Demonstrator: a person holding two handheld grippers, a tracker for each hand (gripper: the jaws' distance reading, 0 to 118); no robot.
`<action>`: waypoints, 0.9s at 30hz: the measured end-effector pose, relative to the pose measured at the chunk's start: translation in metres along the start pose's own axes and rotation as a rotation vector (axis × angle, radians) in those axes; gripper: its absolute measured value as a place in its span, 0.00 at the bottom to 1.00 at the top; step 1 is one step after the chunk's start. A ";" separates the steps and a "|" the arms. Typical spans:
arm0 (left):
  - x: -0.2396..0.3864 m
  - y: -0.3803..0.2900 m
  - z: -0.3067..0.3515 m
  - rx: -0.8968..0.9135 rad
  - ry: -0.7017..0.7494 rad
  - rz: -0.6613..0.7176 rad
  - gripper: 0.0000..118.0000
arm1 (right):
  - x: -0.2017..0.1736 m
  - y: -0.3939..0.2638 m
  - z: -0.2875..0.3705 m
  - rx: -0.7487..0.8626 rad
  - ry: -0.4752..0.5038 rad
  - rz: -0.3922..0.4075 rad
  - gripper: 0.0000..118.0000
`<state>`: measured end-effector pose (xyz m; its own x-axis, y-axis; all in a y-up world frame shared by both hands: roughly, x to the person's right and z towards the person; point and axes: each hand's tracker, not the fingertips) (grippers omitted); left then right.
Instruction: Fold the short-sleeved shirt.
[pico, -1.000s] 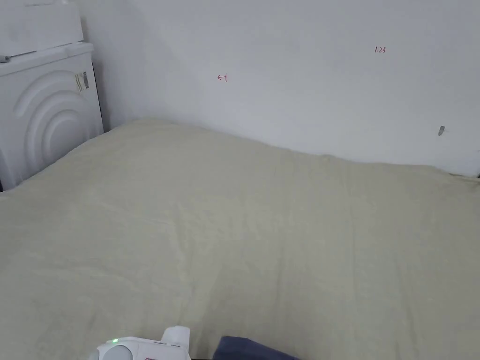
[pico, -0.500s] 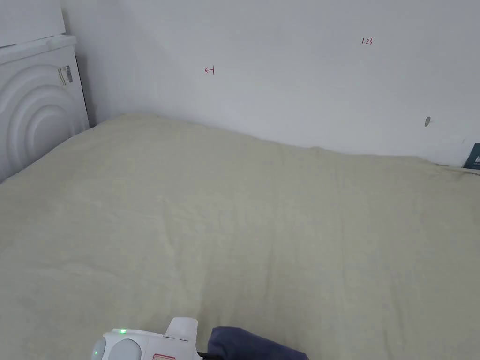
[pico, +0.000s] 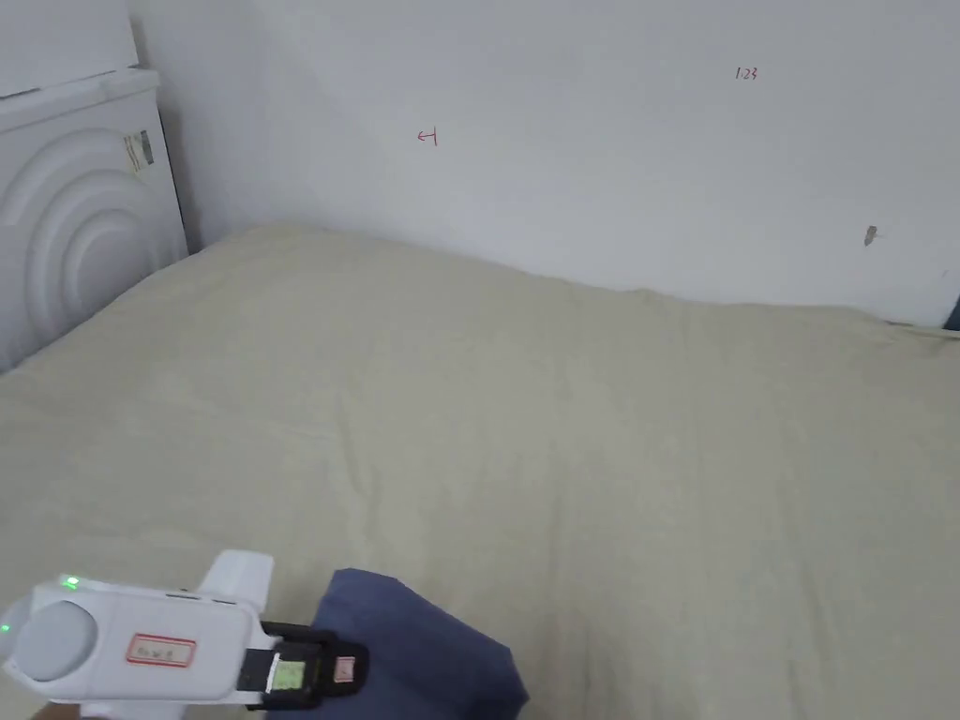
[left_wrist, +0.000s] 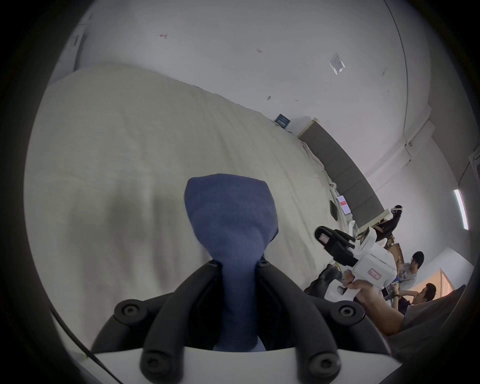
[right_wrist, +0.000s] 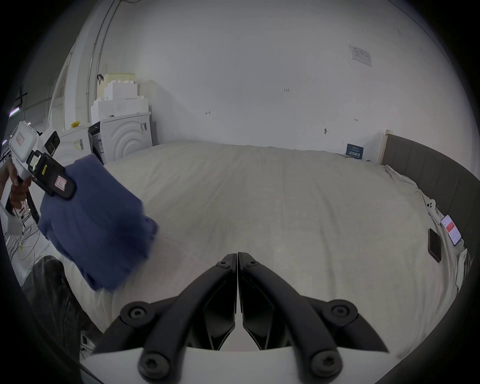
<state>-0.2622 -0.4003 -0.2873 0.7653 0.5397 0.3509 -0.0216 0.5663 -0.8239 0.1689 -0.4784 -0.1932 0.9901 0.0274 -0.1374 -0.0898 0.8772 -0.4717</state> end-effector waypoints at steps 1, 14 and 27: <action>-0.010 0.003 0.009 -0.002 0.012 0.001 0.10 | 0.000 0.001 0.000 0.001 -0.005 0.000 0.01; -0.191 0.051 0.128 -0.016 0.258 0.106 0.10 | 0.020 0.010 0.002 0.026 -0.123 -0.049 0.01; -0.267 0.066 0.142 -0.129 0.600 0.239 0.11 | 0.022 0.008 -0.004 -0.018 -0.181 -0.037 0.01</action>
<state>-0.5595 -0.4191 -0.3722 0.9755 0.1796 -0.1268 -0.1870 0.3748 -0.9080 0.1891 -0.4724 -0.2039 0.9959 0.0822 0.0387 -0.0529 0.8705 -0.4893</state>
